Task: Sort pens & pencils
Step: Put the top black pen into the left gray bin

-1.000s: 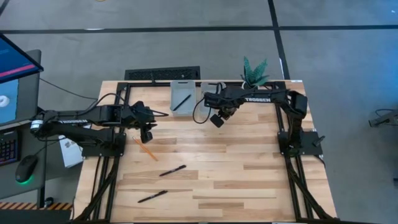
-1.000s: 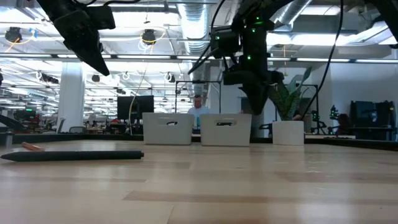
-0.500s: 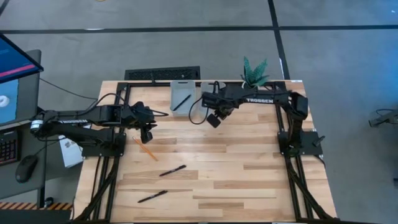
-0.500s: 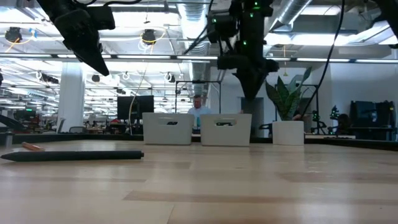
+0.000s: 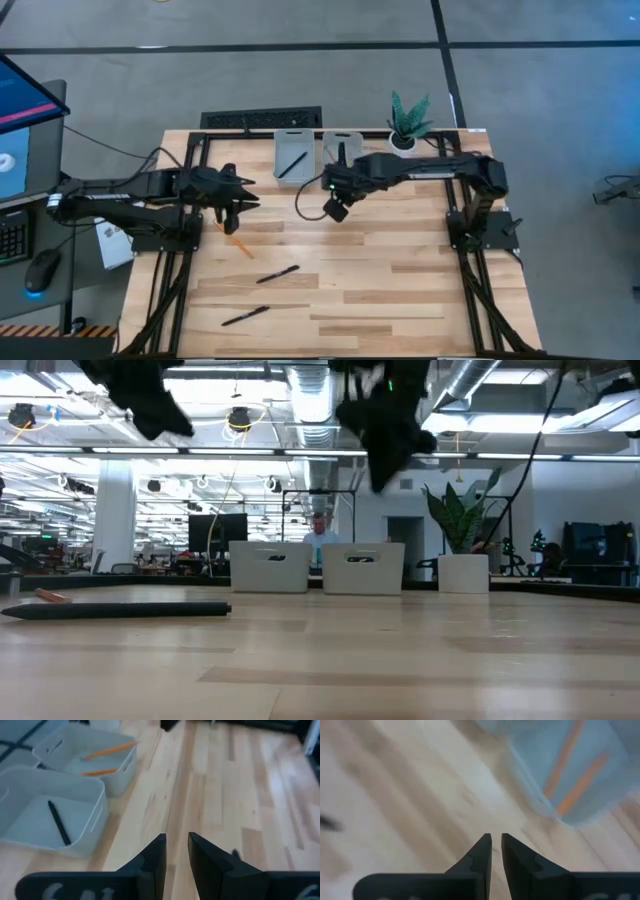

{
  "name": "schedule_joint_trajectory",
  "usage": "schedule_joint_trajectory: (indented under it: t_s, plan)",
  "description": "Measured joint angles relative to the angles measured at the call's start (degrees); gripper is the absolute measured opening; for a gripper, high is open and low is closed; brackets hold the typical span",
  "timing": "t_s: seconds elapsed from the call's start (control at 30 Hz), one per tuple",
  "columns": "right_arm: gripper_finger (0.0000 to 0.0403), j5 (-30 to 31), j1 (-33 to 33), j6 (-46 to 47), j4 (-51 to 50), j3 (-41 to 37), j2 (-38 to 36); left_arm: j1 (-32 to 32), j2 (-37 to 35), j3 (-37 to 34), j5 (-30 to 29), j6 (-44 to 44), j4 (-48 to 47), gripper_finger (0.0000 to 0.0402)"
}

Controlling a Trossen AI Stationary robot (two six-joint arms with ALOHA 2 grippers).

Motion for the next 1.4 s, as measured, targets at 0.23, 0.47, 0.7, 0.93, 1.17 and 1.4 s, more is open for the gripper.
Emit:
schedule_joint_trajectory:
  t_s: [0.23,0.47,0.7,0.93,1.17,1.4]
  plan:
    - [0.0066,5.93,7.19,-6.92,10.24,0.02,-7.97,-0.55,-5.45,-0.02,-0.45,-1.69,4.73,0.0071]
    - [0.0066,15.42,11.02,-14.0,14.18,-0.03,-13.54,-0.55,-9.49,-0.02,-0.46,-1.99,9.06,0.0071]
    - [0.0066,15.9,11.08,-16.59,14.81,-5.22,-18.78,-0.57,-12.26,-0.02,-0.5,-1.6,10.59,0.0071]
    - [0.0066,16.1,10.93,-16.64,23.33,-18.47,-27.48,-0.56,-13.45,-0.02,-1.75,-1.31,10.48,0.0071]
    - [0.0066,14.56,10.47,-20.67,37.06,-33.67,-38.6,-0.55,-13.37,-0.02,-6.6,0.28,10.42,0.0071]
    - [0.0066,7.96,6.66,-24.09,51.0,-47.77,-49.32,-0.58,-13.37,-0.02,-9.14,0.68,10.39,0.0071]
